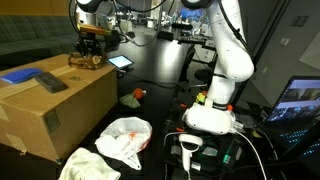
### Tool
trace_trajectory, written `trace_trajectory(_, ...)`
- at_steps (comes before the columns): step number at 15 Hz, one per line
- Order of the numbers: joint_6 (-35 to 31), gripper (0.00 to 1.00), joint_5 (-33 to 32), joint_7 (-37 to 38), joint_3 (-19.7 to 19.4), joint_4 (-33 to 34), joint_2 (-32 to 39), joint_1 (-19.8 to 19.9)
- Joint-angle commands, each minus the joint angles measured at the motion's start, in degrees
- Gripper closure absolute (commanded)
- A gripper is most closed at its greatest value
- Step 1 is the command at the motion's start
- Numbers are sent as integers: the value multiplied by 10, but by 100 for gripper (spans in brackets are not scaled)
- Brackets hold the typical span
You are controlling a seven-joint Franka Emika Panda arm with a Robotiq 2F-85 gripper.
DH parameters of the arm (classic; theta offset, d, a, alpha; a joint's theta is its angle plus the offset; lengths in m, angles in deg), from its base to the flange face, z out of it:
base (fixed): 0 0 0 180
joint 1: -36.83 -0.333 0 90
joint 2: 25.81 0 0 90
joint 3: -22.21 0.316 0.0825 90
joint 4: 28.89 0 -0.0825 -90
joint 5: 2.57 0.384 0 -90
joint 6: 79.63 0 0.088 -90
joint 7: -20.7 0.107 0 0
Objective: Pick the objects on the box and put them on the table, then pick the objects on the table and put them on the box
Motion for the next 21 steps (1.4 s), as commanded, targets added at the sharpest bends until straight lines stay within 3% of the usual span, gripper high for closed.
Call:
trace_trajectory(1,32,66,32,-20,4,21,5,7)
trace_trajectory(3,37,63,39,-22,3,16,-1,6)
trace_trajectory(11,33,3,43,-24,1,-6,-36,0)
trace_trajectory(15,34,0,35,-32,0,-43,-71,-2)
trace_trajectory(21,18,0,29,-81,6,-170,-160,-9)
